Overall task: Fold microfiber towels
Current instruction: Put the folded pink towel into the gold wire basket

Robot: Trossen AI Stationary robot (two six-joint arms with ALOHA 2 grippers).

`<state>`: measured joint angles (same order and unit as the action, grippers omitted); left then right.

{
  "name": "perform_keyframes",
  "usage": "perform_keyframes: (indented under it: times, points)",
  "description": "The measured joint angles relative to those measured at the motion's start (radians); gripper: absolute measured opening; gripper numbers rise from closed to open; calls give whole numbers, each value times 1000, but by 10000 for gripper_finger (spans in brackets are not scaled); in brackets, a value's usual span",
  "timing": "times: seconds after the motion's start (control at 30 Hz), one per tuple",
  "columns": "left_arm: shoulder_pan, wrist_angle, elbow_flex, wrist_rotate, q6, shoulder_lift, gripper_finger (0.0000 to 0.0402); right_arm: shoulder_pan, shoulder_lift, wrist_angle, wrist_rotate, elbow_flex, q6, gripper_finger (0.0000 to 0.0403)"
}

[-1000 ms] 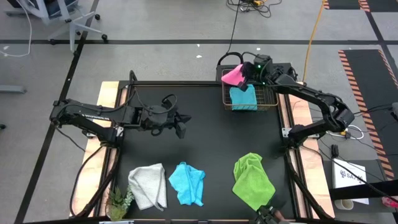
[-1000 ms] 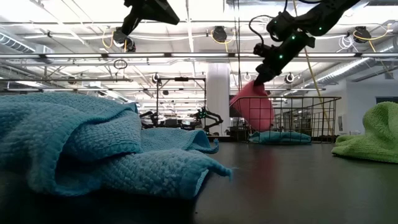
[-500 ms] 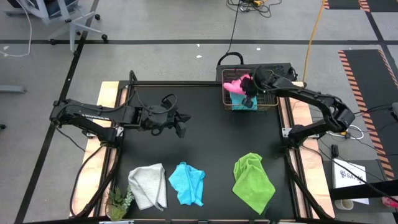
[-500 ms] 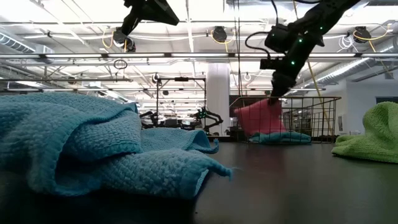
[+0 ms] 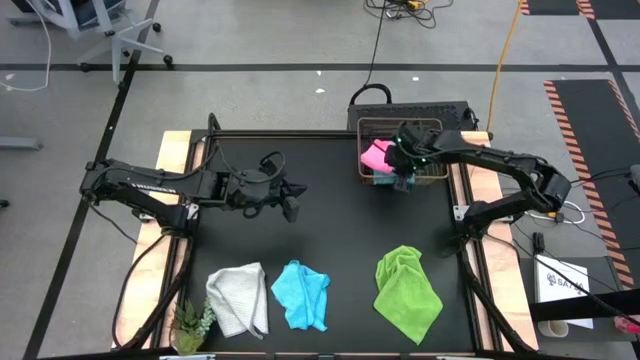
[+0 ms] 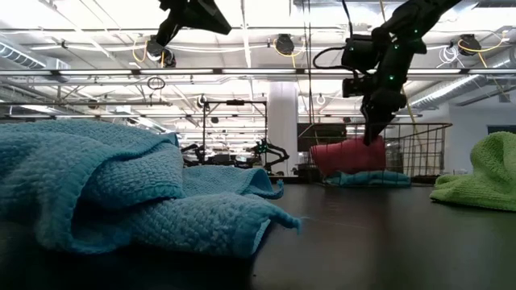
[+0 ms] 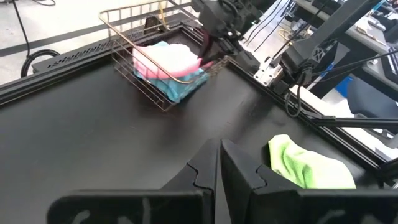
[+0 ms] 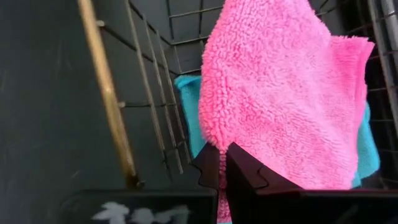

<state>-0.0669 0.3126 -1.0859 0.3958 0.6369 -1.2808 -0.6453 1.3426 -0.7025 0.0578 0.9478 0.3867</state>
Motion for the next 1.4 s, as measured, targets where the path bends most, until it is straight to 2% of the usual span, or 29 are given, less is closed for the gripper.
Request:
perform_keyframes:
  times: [0.27,0.5,0.77,1.0,1.4]
  points:
    - [0,1,0,0,-7,0,21,-1,0,-25,-7,0,0,5]
    - [0,6,0,0,-6,0,21,-1,0,-98,-155,27,26,54]
    - [1,6,0,8,-8,0,21,-1,0,-230,-166,130,49,104]
    - [1,6,0,25,-12,0,21,-1,-10,-230,-162,216,98,105]
    - [1,6,0,26,-13,0,21,-23,-4,-196,-154,161,174,102]
